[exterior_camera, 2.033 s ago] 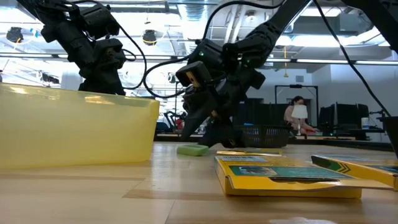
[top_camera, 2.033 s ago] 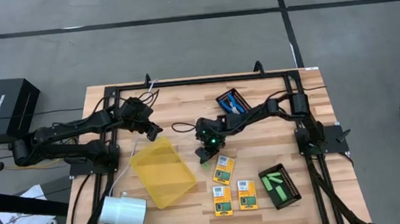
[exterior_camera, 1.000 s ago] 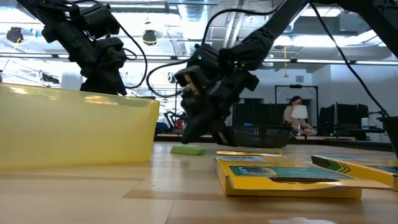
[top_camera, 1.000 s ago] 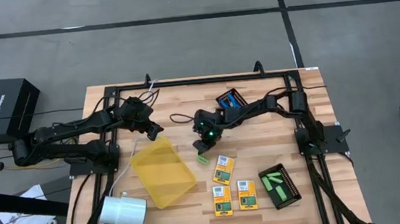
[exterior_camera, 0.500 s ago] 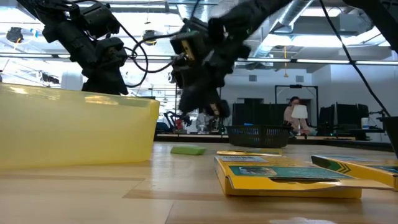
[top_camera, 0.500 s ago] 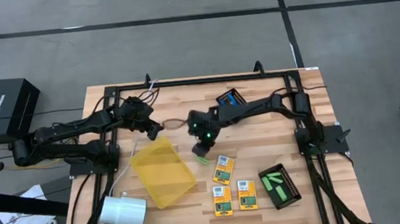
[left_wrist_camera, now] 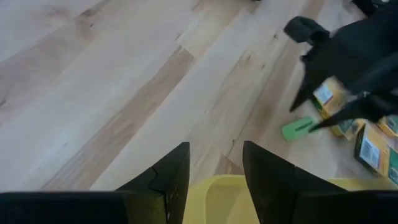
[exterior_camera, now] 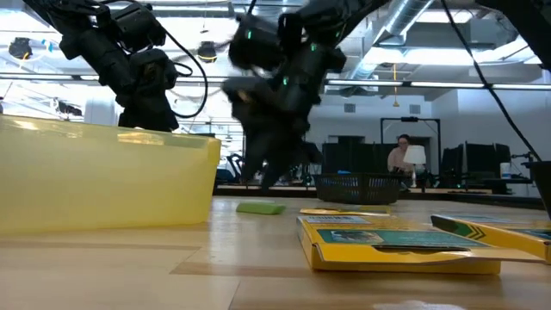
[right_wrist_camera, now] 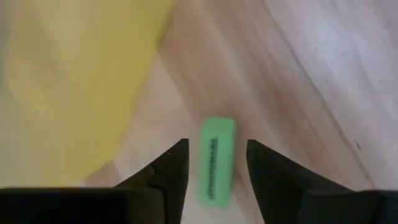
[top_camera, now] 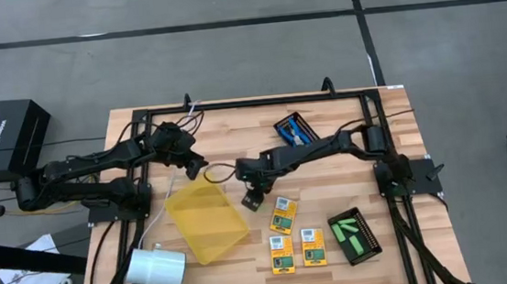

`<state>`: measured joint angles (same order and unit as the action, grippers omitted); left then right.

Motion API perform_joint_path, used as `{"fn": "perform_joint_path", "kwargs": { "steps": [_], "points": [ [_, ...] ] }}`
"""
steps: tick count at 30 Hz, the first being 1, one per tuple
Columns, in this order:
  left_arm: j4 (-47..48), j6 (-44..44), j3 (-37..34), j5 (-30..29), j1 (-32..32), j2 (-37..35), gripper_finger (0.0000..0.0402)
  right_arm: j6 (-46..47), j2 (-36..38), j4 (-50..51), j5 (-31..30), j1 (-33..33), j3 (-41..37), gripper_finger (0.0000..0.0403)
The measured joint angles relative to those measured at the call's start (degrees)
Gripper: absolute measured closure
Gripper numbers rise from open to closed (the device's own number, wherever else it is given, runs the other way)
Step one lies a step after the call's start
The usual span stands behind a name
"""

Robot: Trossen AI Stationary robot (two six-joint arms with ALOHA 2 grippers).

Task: Pick & Place School Supplies
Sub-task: Put the green eraser into the bottom black bin

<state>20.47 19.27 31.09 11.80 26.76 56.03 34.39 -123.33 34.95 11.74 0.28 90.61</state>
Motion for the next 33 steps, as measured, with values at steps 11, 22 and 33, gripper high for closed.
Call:
{"fn": "perform_joint_path", "kwargs": {
  "steps": [11,22,33],
  "points": [
    [0.1,-1.4,0.0,1.8,0.0,0.3,0.0259,2.2,-6.5,-0.6,7.3,1.2,2.6,0.0223],
    [0.0,-2.6,0.0,1.5,0.0,0.3,0.0259,0.0,-7.8,2.0,2.8,-1.0,3.1,0.0257],
    [-0.1,-4.5,-0.1,1.6,0.0,0.3,0.0259,-6.3,-8.5,2.9,-3.7,-0.8,3.3,0.026]
  ]
}}
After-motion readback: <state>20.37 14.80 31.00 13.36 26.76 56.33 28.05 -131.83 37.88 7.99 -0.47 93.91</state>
